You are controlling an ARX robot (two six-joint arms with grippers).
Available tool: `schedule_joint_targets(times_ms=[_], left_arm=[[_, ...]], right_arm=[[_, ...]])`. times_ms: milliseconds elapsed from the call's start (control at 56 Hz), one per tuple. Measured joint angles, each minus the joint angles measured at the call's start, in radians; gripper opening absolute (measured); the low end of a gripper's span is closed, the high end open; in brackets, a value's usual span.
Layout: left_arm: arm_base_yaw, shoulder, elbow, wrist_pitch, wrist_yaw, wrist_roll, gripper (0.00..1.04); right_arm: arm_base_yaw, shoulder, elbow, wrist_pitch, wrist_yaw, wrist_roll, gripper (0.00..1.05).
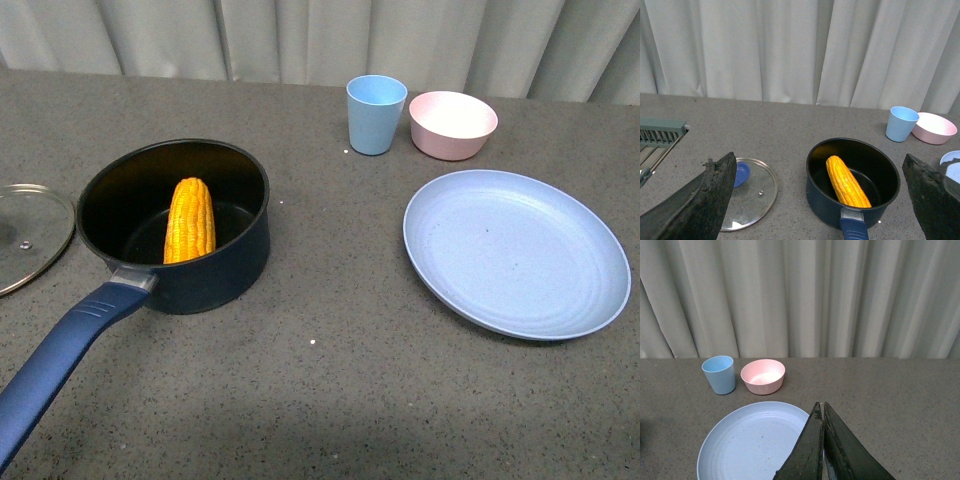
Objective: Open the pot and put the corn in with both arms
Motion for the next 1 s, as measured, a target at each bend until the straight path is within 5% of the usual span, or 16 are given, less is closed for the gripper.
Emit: schedule_joint_targets(times_ms=[1000], left_arm=[[0.000,0.000,0.000,0.000,0.000,0.000,0.98]], right_arm=[[0.000,-0.415,0.000,-0.403,-0.001,0.000,0.01]])
